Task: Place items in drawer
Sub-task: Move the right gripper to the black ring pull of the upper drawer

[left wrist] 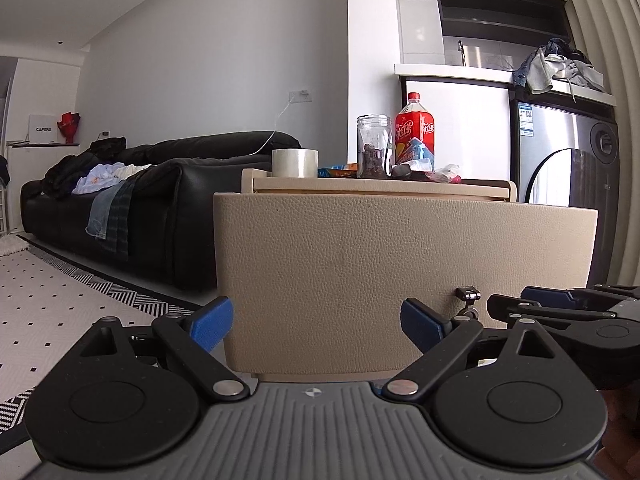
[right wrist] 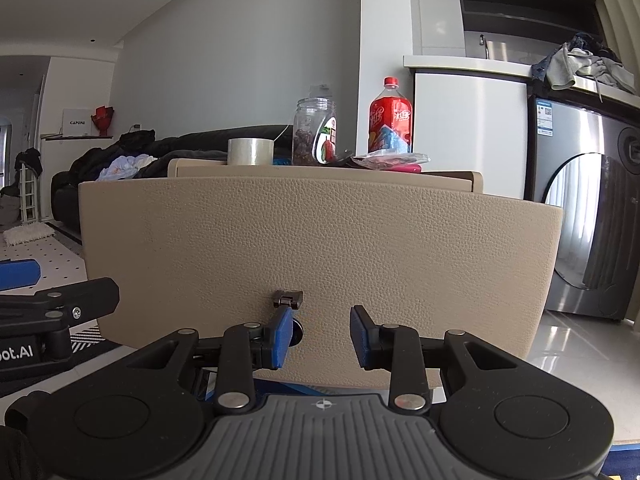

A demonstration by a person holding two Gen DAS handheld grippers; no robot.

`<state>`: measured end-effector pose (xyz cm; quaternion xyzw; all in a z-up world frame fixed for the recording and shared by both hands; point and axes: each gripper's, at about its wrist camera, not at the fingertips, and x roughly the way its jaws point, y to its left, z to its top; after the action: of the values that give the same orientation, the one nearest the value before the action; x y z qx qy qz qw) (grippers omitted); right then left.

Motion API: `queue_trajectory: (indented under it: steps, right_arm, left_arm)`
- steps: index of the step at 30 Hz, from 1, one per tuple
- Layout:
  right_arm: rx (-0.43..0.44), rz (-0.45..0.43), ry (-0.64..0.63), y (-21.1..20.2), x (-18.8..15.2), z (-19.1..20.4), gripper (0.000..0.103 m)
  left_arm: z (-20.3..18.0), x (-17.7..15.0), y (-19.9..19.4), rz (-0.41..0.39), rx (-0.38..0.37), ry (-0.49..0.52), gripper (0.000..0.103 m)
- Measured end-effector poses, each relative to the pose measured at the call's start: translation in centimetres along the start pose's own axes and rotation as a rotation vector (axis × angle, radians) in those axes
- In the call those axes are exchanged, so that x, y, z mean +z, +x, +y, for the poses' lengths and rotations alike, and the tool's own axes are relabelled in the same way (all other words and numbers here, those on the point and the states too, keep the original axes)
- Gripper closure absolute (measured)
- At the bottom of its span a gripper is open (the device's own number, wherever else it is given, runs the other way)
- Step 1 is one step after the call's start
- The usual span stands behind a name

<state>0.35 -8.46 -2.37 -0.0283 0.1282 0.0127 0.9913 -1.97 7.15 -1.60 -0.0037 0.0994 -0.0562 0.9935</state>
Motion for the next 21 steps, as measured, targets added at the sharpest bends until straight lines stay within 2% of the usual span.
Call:
queue_trajectory:
  steps: [21]
  right_arm:
    - [0.002, -0.008, -0.002, 1.6, 0.1, 1.5, 0.068]
  left_arm:
    - [0.7, -0.4, -0.3, 0.003, 0.006, -0.02, 0.009]
